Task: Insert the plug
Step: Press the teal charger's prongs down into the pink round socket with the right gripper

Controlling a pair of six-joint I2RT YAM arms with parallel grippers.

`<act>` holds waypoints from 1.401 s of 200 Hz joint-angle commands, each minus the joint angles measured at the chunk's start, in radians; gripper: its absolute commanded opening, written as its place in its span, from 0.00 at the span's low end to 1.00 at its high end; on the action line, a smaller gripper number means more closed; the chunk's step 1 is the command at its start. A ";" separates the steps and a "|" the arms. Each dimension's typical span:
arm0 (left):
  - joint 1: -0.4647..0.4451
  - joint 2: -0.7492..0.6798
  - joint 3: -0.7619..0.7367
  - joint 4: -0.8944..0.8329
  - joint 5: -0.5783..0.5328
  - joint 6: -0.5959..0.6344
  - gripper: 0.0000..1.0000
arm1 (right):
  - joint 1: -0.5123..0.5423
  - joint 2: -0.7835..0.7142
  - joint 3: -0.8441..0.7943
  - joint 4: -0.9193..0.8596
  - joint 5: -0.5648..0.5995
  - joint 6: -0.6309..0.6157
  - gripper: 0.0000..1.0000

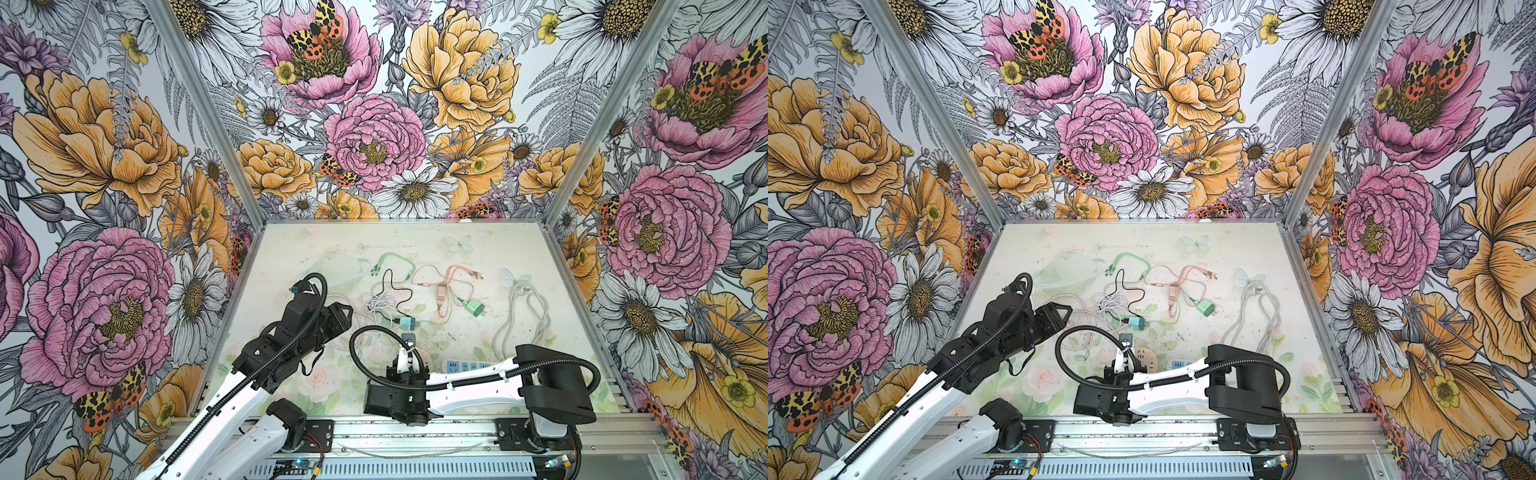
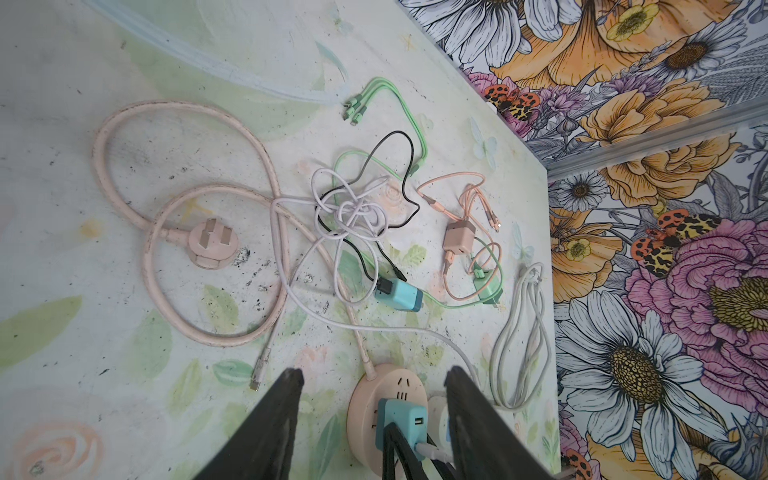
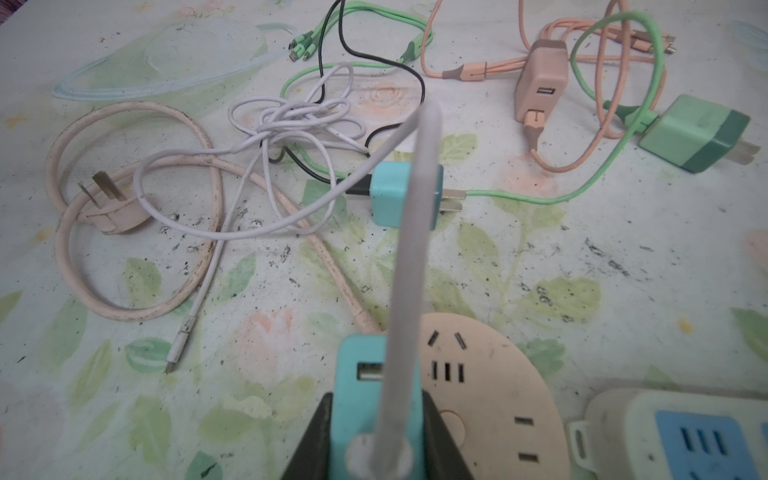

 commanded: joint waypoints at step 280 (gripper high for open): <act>-0.166 -0.001 0.138 -0.158 -0.197 -0.065 0.58 | -0.016 0.102 -0.018 -0.020 -0.435 -0.196 0.00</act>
